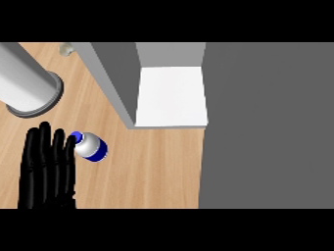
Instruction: Pick up the bottled water, place it into the cabinet and close the cabinet
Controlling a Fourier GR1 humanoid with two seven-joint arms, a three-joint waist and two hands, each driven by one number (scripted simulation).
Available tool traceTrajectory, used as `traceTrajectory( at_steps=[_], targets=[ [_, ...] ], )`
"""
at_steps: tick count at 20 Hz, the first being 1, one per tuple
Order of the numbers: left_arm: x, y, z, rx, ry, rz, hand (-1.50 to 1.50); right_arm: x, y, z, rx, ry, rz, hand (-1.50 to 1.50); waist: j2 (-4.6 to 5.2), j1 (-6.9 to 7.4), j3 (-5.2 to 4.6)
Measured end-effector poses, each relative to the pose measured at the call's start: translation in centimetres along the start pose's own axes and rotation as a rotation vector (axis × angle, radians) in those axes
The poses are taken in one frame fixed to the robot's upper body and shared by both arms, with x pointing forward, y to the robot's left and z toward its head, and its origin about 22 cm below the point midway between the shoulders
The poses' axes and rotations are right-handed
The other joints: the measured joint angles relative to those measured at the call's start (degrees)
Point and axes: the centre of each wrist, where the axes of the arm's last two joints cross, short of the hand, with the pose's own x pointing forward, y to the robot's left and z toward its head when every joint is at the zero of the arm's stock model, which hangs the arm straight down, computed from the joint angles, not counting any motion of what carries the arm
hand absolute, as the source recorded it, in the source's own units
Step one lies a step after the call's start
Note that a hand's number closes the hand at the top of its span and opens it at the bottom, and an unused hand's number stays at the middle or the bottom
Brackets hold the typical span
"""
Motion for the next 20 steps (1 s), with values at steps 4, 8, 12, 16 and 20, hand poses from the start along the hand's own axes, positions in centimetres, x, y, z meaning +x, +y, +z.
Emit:
traceTrajectory(
  at_steps=[4,8,12,16,20],
  targets=[
    [-0.7,1.2,-0.3,0.052,0.023,-0.050,-1.50,0.0,-0.5,0.5,-0.009,0.000,0.009,-1.50,0.02,-0.07,-0.03],
    [-1.8,2.3,-0.6,0.074,0.061,-0.069,-1.50,0.0,-0.6,0.6,-0.004,-0.009,0.005,-1.50,0.11,-0.15,-0.07],
    [-2.8,3.8,-1.5,0.099,0.091,-0.081,-1.50,-0.1,-1.1,1.2,-0.005,-0.012,0.012,-1.50,0.14,-0.39,-0.12],
    [-4.8,5.1,-2.4,0.103,0.109,-0.124,-1.50,-0.3,-1.3,1.8,0.001,-0.013,0.007,-1.50,0.15,-0.58,-0.16],
    [-7.3,6.2,-3.7,0.100,0.120,-0.152,-1.50,-0.3,-1.8,2.3,0.006,-0.010,0.019,-1.50,0.19,-0.79,-0.21]
  ],
)
